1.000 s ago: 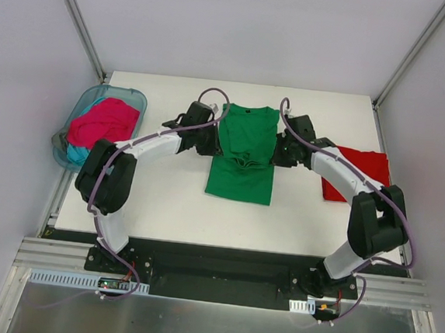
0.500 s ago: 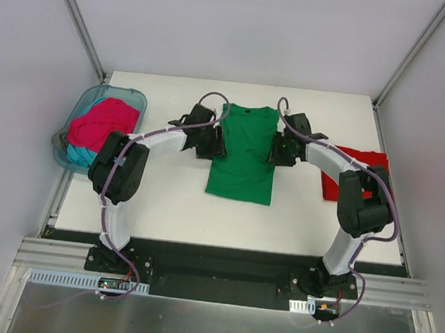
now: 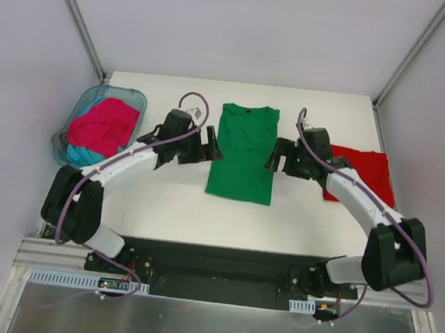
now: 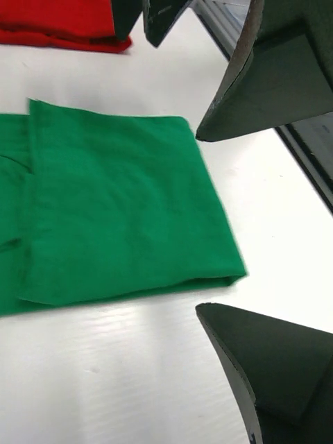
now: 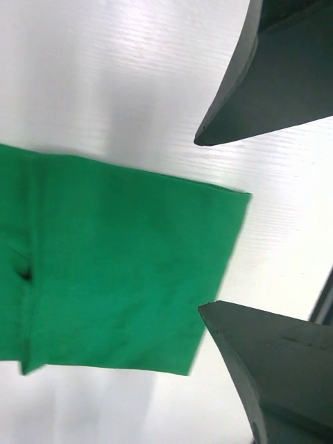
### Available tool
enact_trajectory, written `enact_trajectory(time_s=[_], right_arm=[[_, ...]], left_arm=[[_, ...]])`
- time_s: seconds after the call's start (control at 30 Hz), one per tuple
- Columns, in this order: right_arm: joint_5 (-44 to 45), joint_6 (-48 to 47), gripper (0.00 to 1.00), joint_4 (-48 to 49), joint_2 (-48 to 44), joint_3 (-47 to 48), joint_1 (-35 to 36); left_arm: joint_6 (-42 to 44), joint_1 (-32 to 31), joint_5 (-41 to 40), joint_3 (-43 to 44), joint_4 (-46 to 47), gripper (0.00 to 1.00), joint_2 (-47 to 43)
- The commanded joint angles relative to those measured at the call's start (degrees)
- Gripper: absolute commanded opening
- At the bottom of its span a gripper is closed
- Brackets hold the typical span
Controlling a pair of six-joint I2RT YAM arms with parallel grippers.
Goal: Fold and stack the t-shirts
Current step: Grab one side of the 2/3 rectangular tshirt with both arms
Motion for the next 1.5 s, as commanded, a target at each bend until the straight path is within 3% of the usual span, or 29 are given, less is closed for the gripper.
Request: enact_trajectory(time_s=[0.0,0.3,0.53,0.6,0.77,1.47], right_arm=[[-6.44,2.51,0.96,4.20,-8.19,-10.98,1.41],[-7.86,8.84,0.96,12.90,-14.63,-26.38,1.94],[-6.54,13.49,0.96,14.75,-12.17,-28.14,1.94],[-6.19,13.94,0.96,15.01,-11.82,-28.49,1.86],[-6.27,14.82,0.96,15.89,-11.20,-28.93,1.94],[-6.89,13.94,0.99,15.72,-7.42,-28.93,2.12]], left_arm=[[-1.99,-0.20,2.56,-9.89,1.11,0.99,-5.69],[-5.86,-1.34,6.78,-19.66,8.58,0.98,-5.17],[-7.79,-3.71,5.74,-19.58,9.73,0.80,-0.60],[-7.80,-4.68,4.42,-19.40,9.73,0.72,0.10],[-8.41,-5.12,3.45,-19.58,9.38,0.39,1.94],[-10.34,-3.72,1.25,-19.75,9.29,0.29,4.41]])
